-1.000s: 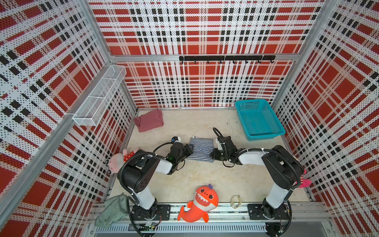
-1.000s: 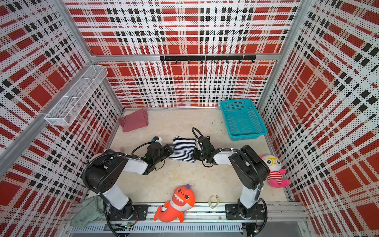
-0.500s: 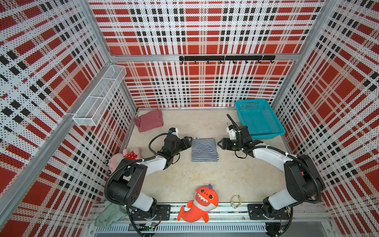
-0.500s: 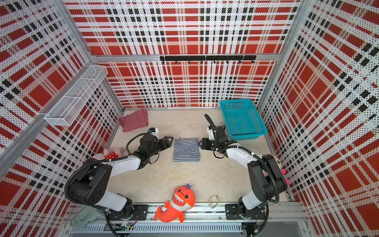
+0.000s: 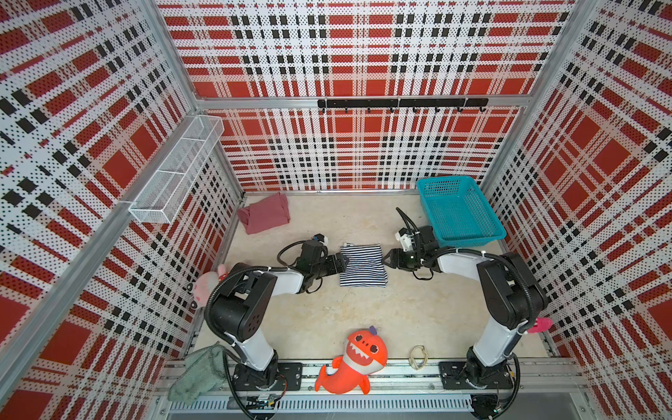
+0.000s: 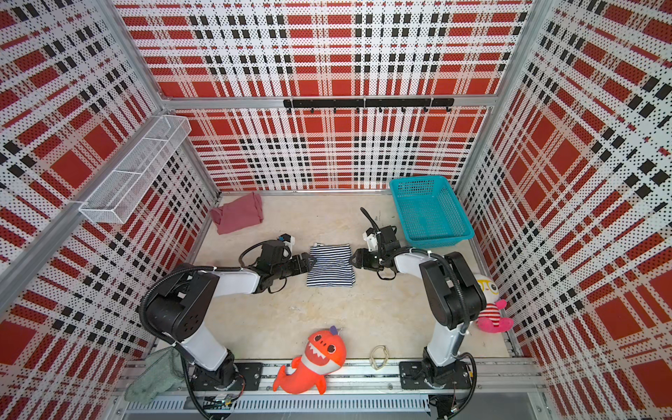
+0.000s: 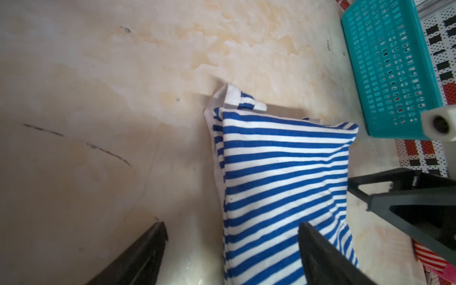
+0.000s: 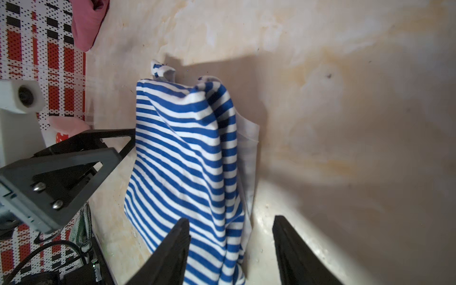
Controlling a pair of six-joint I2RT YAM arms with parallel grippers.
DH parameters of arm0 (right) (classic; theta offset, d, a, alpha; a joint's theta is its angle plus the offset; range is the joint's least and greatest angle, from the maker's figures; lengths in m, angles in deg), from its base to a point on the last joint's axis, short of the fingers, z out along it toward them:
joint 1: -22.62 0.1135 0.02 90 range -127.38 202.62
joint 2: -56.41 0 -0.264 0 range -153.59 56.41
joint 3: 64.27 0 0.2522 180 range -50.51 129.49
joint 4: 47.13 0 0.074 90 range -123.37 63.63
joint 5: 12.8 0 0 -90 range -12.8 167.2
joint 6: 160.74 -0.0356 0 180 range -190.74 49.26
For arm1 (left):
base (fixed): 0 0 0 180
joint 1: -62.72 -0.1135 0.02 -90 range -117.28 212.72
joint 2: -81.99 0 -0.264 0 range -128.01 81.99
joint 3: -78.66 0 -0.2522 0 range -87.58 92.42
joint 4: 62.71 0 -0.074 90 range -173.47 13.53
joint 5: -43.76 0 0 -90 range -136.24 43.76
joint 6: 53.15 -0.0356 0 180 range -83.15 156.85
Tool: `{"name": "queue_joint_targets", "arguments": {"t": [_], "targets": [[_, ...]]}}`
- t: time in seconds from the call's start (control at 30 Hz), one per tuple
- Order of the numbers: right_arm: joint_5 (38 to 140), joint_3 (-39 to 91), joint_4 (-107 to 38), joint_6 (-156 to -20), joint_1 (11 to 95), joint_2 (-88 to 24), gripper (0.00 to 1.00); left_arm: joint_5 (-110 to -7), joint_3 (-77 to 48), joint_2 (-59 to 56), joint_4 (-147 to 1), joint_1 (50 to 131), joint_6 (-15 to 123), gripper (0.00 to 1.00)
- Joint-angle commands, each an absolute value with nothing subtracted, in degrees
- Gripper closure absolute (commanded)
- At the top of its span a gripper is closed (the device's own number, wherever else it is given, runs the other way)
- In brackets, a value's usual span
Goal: Fold and stack tank tops
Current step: Pick up the tank top from the center of the table.
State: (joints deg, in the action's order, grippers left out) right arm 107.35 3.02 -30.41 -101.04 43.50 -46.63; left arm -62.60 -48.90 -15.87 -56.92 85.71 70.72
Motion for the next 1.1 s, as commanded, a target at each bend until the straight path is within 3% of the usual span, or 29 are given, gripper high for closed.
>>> {"name": "queue_joint_targets", "arguments": {"t": [0.0, 0.33, 0.47, 0.57, 0.63, 0.83, 0.93, 1.07], "targets": [[108.6, 3.8, -33.8, -101.3, 44.4, -49.1, 0.39, -65.1, -49.7, -18.4, -57.9, 86.5, 71.3, 0.12], [108.5, 3.4, -37.9, -104.4, 48.5, -54.2, 0.42, -67.0, -55.5, -22.3, -49.6, 89.7, 77.1, 0.1], [108.3, 2.5, -39.4, -105.9, 48.7, -53.9, 0.47, -67.4, -56.1, -23.6, -46.7, 90.7, 79.0, 0.17], [108.1, 2.5, -39.7, -106.6, 48.7, -53.6, 0.57, -67.6, -55.5, -24.1, -46.1, 90.9, 79.5, 0.38], [108.2, 2.3, -40.4, -107.2, 48.6, -53.5, 0.67, -67.6, -54.8, -24.1, -46.1, 91.2, 79.6, 0.58], [108.8, 2.4, -42.8, -108.9, 48.7, -52.8, 0.85, -68.6, -51.8, -22.8, -46.3, 90.7, 79.6, 0.96], [109.7, 2.8, -44.2, -109.6, 48.6, -52.5, 1.0, -68.8, -49.3, -22.0, -48.4, 90.0, 78.7, 1.0], [109.6, 3.2, -47.9, -111.0, 48.7, -52.0, 1.0, -68.2, -43.0, -21.8, -55.1, 88.2, 74.7, 1.0]]}}
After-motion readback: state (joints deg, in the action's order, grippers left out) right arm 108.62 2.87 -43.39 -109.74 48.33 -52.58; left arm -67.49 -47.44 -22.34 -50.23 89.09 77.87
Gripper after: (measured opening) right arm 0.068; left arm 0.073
